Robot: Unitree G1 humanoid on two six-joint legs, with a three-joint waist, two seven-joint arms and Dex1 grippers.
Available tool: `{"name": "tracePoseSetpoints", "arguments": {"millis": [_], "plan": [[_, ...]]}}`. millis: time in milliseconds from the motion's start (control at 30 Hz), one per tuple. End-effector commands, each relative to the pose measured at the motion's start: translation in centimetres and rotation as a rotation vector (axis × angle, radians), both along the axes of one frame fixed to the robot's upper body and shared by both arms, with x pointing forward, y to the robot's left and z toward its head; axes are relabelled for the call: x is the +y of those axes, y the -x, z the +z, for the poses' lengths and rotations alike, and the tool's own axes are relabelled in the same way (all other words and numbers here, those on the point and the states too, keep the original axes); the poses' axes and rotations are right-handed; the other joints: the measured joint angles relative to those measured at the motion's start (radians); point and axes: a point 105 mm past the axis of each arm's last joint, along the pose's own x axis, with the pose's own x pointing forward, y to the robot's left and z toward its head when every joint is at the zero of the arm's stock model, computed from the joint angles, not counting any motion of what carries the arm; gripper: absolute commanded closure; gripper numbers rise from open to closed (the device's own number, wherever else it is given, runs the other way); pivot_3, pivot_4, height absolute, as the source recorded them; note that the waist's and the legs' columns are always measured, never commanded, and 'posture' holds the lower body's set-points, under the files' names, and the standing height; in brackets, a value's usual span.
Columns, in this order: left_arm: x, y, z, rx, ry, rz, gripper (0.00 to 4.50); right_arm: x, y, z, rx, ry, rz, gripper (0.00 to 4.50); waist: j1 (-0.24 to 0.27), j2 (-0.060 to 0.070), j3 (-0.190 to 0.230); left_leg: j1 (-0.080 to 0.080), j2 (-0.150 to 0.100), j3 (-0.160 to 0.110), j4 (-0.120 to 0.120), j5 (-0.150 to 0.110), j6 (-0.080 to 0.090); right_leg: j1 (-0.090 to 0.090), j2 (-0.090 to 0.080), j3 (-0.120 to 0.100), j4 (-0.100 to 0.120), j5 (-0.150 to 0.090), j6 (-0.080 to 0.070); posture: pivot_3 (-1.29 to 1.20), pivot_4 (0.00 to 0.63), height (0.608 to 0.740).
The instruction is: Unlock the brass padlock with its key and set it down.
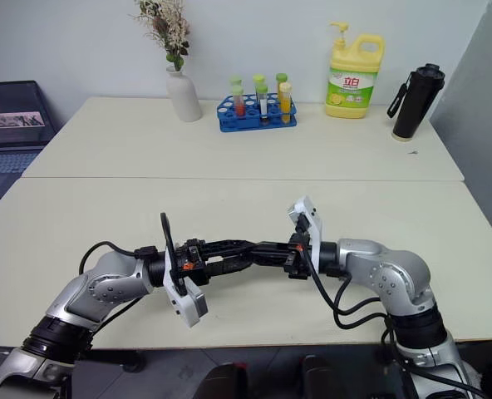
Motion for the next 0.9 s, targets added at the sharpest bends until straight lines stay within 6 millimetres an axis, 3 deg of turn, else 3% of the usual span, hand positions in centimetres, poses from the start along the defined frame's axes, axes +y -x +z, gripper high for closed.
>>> {"name": "tracePoseSetpoints", "arguments": {"millis": [33,167,333,500,600,700,733,867,900], "plan": [[-0.3,0.8,0.8,0.009,0.013,-0.039,1.6,-0.2,-0.1,1.4,-0.048,-0.036,0.005,4.34,0.0,0.0,0.0,0.0,0.0,0.0,0.0,0.0,0.0,0.0,0.0,0.0,0.0,0.0,0.0,0.0,0.15,0.74],[1.0,1.9,0.8,0.043,-0.008,-0.041,0.27,-0.4,-0.8,1.1,-0.096,-0.003,-0.018,4.34,-0.004,0.0,0.0,0.0,0.0,0.0,0.0,0.0,0.0,0.0,0.0,0.0,0.0,0.0,0.0,0.0,0.15,0.74],[1.3,3.0,1.1,0.154,0.028,-0.018,0.23,-1.0,-1.8,0.6,-0.15,0.045,-0.041,4.34,-0.003,0.0,0.0,0.0,0.0,0.0,0.0,0.0,0.0,0.0,0.0,0.0,0.0,0.0,0.0,0.0,0.15,0.74],[1.9,3.2,2.7,0.245,0.118,0.075,0.23,-1.9,-2.6,0.1,-0.225,0.107,-0.044,4.34,-0.001,0.0,0.0,0.0,0.0,0.0,0.0,0.0,0.0,0.0,0.0,0.0,0.0,0.0,0.0,0.0,0.15,0.74],[2.8,1.6,5.3,0.283,0.272,0.175,0.83,-2.1,-2.6,-0.1,-0.261,0.128,-0.032,4.34,-0.001,0.0,0.0,0.0,0.0,0.0,0.0,0.0,0.0,0.0,0.0,0.0,0.0,0.0,0.0,0.0,0.15,0.74],[3.9,-0.1,6.6,0.308,0.363,0.255,1.82,-1.9,-2.5,0.1,-0.305,0.138,-0.013,4.34,-0.001,0.0,0.0,0.0,0.0,0.0,0.0,0.0,0.0,0.0,0.0,0.0,0.0,0.0,0.0,0.0,0.15,0.74],[4.2,-0.6,6.7,0.321,0.379,0.276,1.93,-1.8,-2.4,0.2,-0.319,0.136,-0.004,4.34,-0.001,0.0,0.0,0.0,0.0,0.0,0.0,0.0,0.0,0.0,0.001,0.0,0.0,0.0,0.0,0.0,0.15,0.74],[5.1,-2.3,5.6,0.517,0.438,0.341,3.27,-1.5,-2.1,1.0,-0.367,0.114,0.021,4.34,-0.001,0.0,0.0,0.0,0.0,0.0,0.0,0.0,0.0,0.0,0.001,0.0,0.0,0.0,0.0,0.0,0.15,0.74],[5.4,-2.8,4.3,0.613,0.43,0.361,3.69,-1.5,-2.1,1.2,-0.388,0.113,0.027,4.34,-0.001,0.0,0.0,0.0,0.0,0.0,0.0,0.0,0.0,0.0,0.002,0.0,0.0,0.0,0.0,0.0,0.15,0.74]]}}
